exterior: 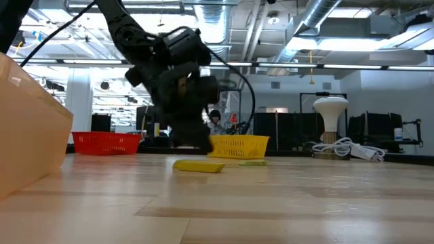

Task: Pick & Place School Supplies
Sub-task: Put the yellow eraser into the red bin

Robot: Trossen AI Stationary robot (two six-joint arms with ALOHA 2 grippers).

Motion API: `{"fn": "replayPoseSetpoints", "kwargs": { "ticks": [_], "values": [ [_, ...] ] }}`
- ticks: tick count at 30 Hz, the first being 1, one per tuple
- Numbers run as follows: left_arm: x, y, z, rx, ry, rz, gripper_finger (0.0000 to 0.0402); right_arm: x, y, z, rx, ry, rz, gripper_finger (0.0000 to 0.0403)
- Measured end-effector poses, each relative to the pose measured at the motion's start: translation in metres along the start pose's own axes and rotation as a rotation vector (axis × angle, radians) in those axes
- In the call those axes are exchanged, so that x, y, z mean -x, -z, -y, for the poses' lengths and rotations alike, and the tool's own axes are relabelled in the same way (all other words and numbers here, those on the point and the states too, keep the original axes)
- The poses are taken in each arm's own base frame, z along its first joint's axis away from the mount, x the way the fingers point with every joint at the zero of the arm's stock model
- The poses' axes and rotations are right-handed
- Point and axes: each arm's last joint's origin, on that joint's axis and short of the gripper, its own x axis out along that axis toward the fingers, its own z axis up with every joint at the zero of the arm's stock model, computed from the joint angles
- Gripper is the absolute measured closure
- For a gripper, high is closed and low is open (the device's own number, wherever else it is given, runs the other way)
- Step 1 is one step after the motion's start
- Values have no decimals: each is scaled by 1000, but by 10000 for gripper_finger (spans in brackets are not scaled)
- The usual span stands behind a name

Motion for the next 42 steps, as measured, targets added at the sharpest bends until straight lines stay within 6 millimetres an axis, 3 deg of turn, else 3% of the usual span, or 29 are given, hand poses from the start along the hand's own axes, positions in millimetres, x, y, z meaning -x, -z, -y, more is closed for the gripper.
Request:
{"fn": "replayPoseSetpoints", "kwargs": {
  "ticks": [17,26,42],
  "values": [
    [-4,9,20,-53,40,-63,401,1,0,1,5,5,0,122],
    [-13,17,13,-33,32,-107,402,1,0,1,-1,5,-1,122],
    [-7,18,-10,0,-29,-94,401,1,0,1,4,4,-1,122]
  ]
}}
